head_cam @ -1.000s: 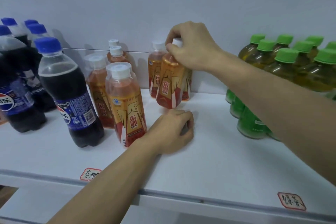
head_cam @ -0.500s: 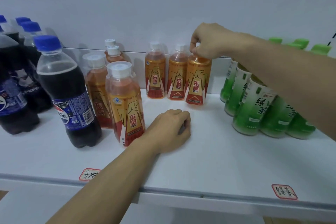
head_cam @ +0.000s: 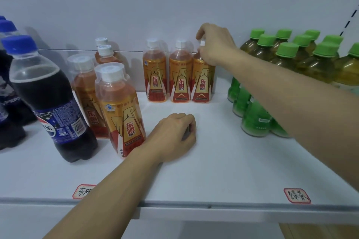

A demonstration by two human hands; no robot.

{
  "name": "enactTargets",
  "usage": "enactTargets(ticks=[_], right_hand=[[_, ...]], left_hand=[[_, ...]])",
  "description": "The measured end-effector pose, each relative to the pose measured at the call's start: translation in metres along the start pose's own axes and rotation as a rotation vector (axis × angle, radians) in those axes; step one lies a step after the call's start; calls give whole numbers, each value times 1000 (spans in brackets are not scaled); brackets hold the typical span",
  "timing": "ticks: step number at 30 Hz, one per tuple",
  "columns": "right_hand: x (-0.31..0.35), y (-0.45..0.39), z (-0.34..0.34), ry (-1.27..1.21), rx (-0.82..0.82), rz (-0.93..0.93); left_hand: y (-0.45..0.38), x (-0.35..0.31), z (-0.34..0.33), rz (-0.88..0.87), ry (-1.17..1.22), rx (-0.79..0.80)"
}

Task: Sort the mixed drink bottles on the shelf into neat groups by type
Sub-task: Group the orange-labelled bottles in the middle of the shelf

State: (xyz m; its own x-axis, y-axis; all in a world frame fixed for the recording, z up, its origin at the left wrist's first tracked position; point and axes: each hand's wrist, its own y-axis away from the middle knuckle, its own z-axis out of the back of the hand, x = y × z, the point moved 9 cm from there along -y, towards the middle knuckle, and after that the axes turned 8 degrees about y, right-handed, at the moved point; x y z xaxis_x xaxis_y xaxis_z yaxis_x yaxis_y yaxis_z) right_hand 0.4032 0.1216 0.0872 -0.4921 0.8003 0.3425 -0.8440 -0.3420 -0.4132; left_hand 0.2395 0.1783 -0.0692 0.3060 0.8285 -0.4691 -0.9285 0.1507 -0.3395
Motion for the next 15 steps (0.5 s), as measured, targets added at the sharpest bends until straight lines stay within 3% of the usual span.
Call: enactTargets(ticks=[6, 10, 15], right_hand=[[-34, 53, -28, -416, -274, -238], [-54, 76, -93, -527, -37, -383], [-63, 70, -99, -354, -36, -322]], left_hand=[[0, -2, 1, -3, -5, -11], [1, -1, 1, 8, 2, -22], [-2, -1, -1, 34, -11, -18]])
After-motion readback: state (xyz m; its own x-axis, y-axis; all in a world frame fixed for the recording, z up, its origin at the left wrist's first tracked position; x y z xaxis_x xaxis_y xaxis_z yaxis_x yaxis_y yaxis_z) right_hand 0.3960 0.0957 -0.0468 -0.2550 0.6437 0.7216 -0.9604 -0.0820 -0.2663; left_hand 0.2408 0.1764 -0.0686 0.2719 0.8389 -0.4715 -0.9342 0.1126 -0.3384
